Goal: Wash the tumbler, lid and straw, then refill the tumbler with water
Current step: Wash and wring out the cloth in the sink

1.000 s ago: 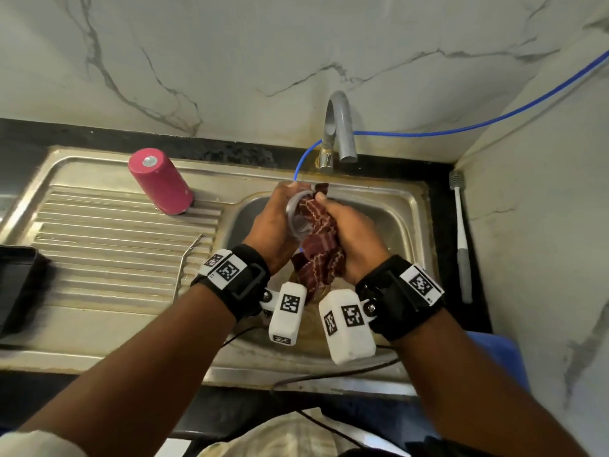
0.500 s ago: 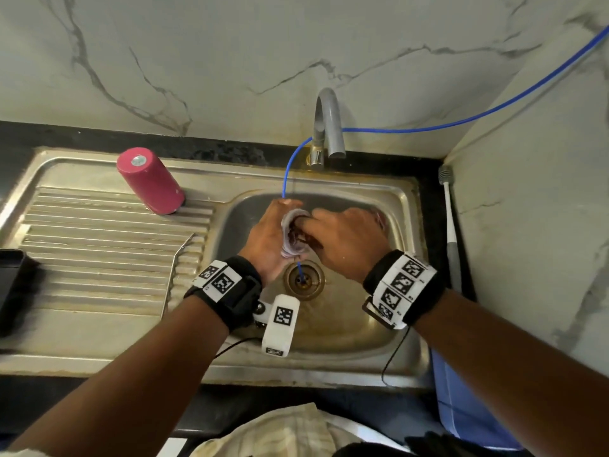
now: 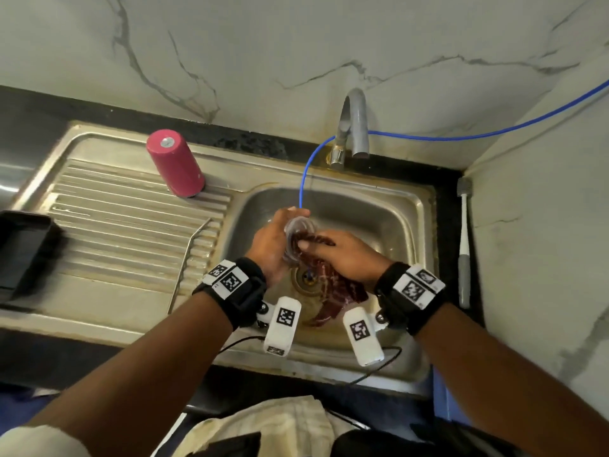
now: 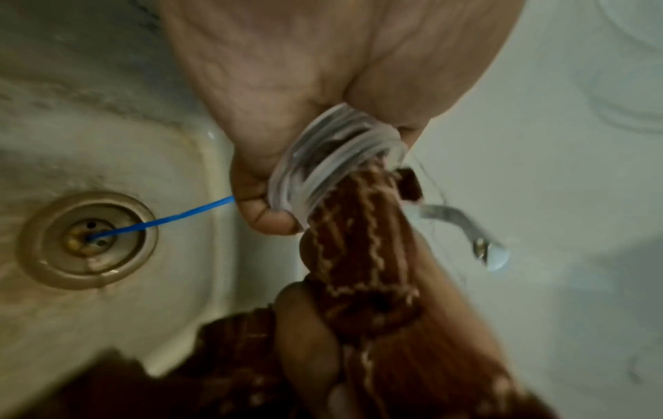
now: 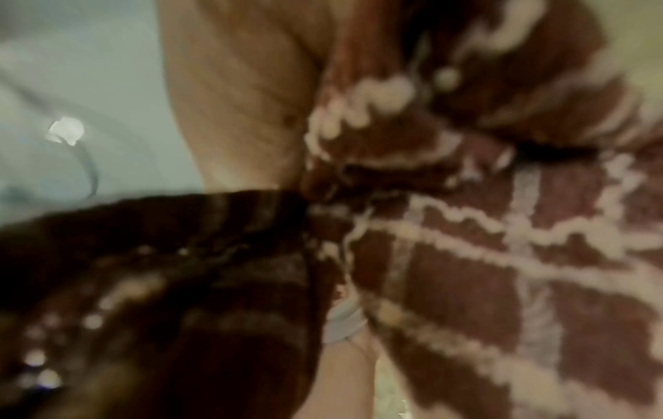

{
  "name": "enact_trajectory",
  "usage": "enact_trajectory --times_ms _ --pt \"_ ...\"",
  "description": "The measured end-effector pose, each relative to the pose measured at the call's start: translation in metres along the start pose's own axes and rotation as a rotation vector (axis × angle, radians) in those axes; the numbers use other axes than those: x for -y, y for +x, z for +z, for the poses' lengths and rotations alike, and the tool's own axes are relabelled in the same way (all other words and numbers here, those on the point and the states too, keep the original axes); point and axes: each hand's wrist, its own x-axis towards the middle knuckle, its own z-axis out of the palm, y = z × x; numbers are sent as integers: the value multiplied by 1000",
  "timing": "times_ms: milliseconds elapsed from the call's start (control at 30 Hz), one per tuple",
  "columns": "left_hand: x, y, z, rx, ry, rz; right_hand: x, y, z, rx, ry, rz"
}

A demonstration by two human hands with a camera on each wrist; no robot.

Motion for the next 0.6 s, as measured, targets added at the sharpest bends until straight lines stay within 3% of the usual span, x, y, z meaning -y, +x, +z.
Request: enact_trajectory --times_ms 67,167,300,467,600 --pt "-15 -6 -2 71 -73 16 5 -4 -5 6 257 22" --pt "-33 -12 -8 124 -135 39 -4 -6 -3 -125 398 -64" --pt "-32 -17 -12 63 -121 88 -11 -23 11 -300 619 -119" --pt "-17 -26 6 168 89 72 -4 -20 10 -556 607 -177" --pt "-13 -33 25 266 207 69 9 -14 -1 -635 445 -239"
